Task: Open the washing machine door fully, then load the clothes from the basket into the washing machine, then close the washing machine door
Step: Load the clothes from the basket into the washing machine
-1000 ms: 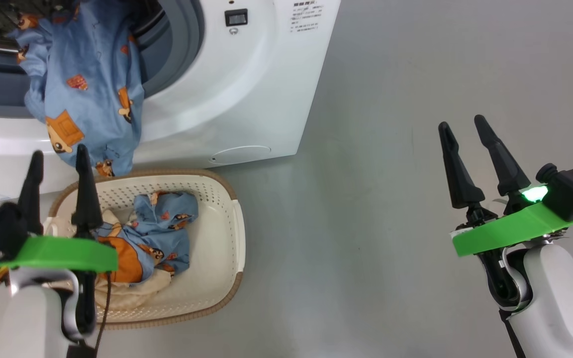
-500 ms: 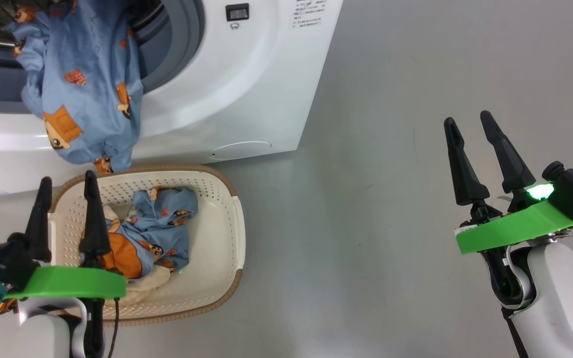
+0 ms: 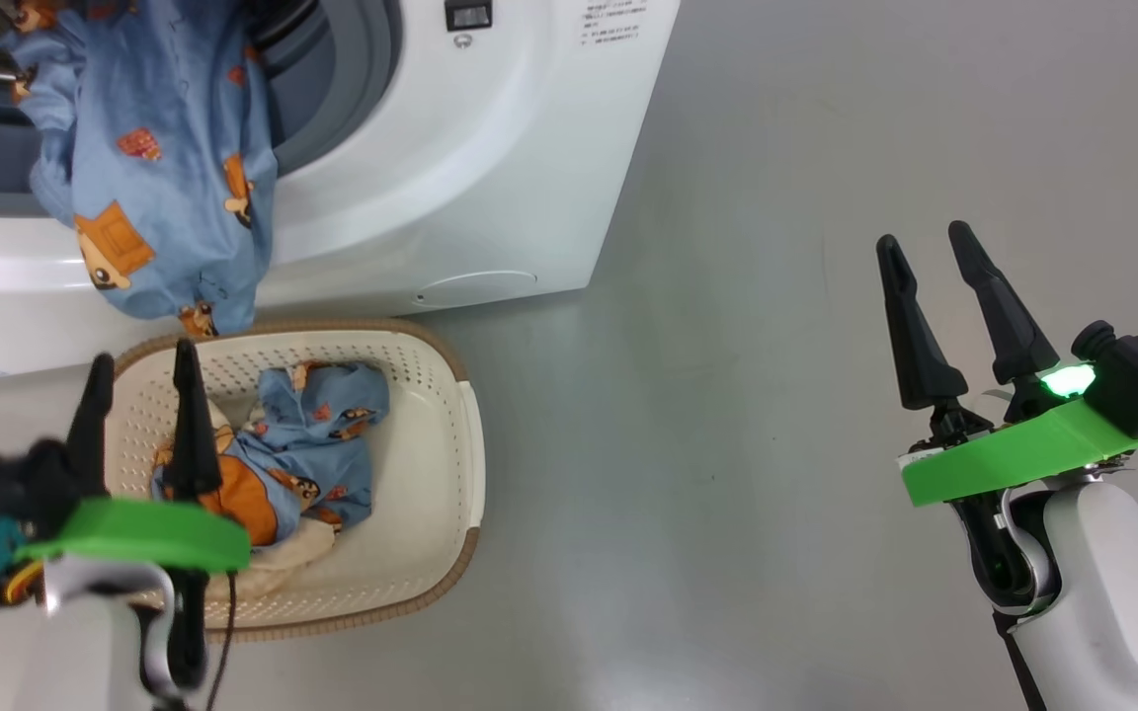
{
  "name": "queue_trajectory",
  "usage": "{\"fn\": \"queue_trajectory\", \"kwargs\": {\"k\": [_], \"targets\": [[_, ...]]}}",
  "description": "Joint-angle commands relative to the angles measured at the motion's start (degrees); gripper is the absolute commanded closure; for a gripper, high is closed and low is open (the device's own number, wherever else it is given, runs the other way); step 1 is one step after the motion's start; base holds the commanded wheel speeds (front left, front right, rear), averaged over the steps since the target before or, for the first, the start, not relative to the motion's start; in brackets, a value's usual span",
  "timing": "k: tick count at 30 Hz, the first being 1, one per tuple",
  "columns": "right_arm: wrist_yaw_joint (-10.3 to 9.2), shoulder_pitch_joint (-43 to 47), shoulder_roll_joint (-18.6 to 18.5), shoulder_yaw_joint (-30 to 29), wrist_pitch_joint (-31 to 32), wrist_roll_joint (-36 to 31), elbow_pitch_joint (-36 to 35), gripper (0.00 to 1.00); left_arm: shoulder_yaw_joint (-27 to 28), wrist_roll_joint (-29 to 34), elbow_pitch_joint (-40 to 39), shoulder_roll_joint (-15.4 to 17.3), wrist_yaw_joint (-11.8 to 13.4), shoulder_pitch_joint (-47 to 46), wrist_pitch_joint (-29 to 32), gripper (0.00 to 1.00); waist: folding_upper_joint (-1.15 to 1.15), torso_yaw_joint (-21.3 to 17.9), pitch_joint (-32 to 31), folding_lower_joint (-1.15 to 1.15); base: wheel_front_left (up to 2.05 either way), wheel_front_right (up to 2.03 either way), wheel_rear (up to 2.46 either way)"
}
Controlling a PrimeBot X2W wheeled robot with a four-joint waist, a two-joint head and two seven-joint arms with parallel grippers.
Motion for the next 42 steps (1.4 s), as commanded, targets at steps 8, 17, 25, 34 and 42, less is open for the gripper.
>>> {"fn": "queue_trajectory", "kwargs": {"k": [8, 17, 25, 34, 42], "targets": [[0.09, -0.98, -0.22, 2.06, -0.27, 0.47, -1.59, 0.00, 0.05, -2.75, 14.73, 5.29, -0.11, -12.45, 1.50, 0.00, 0.00, -1.41, 2.21, 0.00, 0.00, 0.00, 0.00], [0.09, -1.89, 0.46, 2.09, -0.27, 0.72, -1.91, 0.00, -5.23, -8.29, 29.59, 10.14, -0.22, -23.69, 1.68, 0.00, 0.00, -3.94, 4.94, 0.00, 0.00, 0.00, 0.00], [0.09, -2.24, 1.24, 1.66, -0.27, 0.79, -2.14, 0.00, -12.91, -14.31, 36.44, 14.71, -0.23, -29.65, 0.86, 0.00, 0.00, -5.67, 7.10, 0.00, 0.00, 0.00, 0.00], [0.09, -2.51, 1.33, 1.50, -0.27, 0.59, -2.21, 0.00, -17.13, -15.04, 41.18, 15.82, -0.24, -34.72, -0.21, 0.00, 0.00, -5.79, 8.10, 0.00, 0.00, 0.00, 0.00], [0.09, -3.03, 0.99, 1.64, -0.27, 0.29, -2.29, 0.00, -19.48, -16.25, 43.92, 15.78, -0.24, -39.13, -0.47, 0.57, 0.00, -5.44, 8.74, 0.00, 0.00, 0.00, 0.00]]}}
